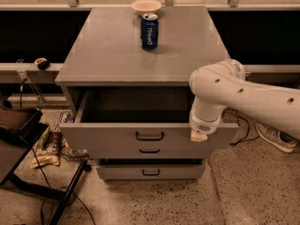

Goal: Open top drawer

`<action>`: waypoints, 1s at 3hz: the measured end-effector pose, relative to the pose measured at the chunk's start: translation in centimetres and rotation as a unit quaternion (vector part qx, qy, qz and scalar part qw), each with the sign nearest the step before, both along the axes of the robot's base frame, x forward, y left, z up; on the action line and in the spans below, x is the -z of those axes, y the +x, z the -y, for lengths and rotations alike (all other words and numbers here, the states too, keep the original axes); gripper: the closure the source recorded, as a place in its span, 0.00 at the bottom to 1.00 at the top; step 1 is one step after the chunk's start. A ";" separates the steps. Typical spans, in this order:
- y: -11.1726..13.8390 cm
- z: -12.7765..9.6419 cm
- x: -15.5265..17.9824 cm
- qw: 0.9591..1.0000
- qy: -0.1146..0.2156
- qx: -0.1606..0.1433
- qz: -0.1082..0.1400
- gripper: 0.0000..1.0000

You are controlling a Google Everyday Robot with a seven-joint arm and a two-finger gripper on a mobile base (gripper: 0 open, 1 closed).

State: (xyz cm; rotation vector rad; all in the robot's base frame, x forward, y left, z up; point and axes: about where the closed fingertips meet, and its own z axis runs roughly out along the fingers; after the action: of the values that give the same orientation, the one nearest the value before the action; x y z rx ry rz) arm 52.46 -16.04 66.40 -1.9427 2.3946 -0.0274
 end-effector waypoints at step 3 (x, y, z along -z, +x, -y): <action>-1.4 0.1 -2.1 1.000 -0.012 0.009 0.007 1.00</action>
Offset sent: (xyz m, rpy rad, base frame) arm -0.1853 -0.0032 0.1280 -0.3267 -0.1189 -0.1777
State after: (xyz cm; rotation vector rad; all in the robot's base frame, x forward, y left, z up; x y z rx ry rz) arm 51.05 -16.18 68.48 -1.9244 2.4149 -0.0713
